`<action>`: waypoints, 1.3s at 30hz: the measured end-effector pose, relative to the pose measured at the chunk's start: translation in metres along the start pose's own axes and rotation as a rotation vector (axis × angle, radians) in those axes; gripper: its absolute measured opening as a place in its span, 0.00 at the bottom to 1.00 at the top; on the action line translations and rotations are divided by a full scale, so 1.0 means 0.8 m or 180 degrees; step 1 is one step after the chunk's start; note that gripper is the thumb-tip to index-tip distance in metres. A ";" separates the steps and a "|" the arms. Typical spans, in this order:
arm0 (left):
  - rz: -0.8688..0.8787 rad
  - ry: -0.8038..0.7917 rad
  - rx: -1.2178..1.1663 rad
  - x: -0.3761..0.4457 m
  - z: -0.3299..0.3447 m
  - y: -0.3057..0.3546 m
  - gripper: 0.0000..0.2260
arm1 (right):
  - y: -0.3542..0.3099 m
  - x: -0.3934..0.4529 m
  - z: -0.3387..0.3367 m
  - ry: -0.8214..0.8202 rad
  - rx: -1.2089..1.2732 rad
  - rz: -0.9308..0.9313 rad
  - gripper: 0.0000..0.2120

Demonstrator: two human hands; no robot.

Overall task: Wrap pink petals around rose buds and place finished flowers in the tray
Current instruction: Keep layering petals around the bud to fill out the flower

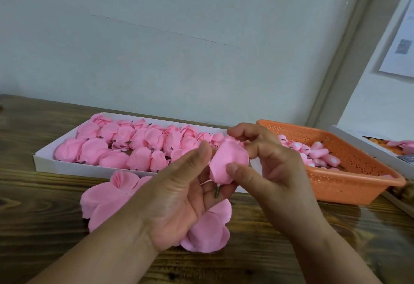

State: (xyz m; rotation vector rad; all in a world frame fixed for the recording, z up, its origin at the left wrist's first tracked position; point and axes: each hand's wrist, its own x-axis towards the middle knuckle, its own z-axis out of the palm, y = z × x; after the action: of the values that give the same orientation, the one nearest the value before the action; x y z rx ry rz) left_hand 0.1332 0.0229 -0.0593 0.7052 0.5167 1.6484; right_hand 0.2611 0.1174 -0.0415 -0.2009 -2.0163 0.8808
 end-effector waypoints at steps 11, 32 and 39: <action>0.0014 0.0432 0.0231 0.002 0.002 -0.005 0.14 | -0.004 -0.001 0.001 -0.0092 0.0011 0.0059 0.07; -0.0490 0.0204 -0.0816 0.000 0.005 0.005 0.24 | 0.000 0.001 0.000 0.0056 0.1044 0.0594 0.10; -0.0235 0.0384 -0.0243 0.001 0.009 0.001 0.15 | -0.001 0.000 -0.002 0.0068 0.0994 0.0486 0.03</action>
State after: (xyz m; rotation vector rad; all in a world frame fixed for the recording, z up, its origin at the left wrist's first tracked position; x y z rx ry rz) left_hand 0.1376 0.0229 -0.0536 0.5271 0.5564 1.6392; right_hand 0.2626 0.1171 -0.0406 -0.1888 -1.8324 1.2702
